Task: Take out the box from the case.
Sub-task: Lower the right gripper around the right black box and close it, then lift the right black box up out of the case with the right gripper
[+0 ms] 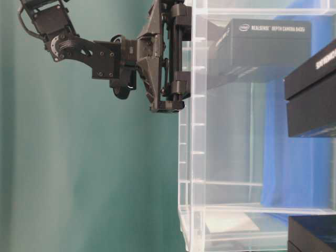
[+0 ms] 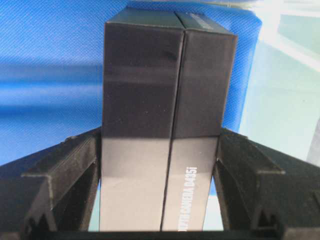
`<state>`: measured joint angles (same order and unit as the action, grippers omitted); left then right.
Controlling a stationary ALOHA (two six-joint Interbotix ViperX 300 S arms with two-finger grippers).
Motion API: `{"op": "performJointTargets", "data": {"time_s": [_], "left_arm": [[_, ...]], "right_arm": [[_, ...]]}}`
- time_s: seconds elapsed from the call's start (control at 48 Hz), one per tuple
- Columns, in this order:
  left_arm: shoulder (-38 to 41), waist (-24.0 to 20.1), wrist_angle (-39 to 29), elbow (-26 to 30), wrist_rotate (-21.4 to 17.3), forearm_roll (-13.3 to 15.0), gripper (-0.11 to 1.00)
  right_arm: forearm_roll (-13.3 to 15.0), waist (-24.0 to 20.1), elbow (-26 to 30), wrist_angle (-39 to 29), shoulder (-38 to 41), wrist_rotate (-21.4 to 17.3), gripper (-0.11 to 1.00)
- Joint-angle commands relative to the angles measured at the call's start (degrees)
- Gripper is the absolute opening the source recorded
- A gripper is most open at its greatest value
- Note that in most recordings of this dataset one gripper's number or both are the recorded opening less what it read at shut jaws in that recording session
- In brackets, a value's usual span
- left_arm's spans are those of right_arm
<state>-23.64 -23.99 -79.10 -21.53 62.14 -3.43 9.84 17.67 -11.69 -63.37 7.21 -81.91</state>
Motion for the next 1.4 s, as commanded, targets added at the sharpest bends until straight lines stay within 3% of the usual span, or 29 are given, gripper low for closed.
{"op": "performJointTargets", "data": {"time_s": [0.0,0.479,0.938,1.376], "left_arm": [[-0.79,-0.18,0.18,0.70,0.00,-0.09,0.97],[-0.70,-0.18,0.18,0.79,-1.49,-0.09,0.97],[-0.44,-0.18,0.18,1.05,-1.76,-0.09,0.97],[-0.44,-0.18,0.18,1.05,-1.32,-0.09,0.97]], "right_arm": [[0.09,-0.26,1.85,-0.88,-1.14,-0.09,0.65],[0.53,-0.35,6.94,-7.91,-4.39,0.26,0.65],[2.37,-0.62,16.61,-20.65,-7.73,1.85,0.65],[2.37,-1.05,23.64,-27.51,-7.82,4.04,0.65]]}}
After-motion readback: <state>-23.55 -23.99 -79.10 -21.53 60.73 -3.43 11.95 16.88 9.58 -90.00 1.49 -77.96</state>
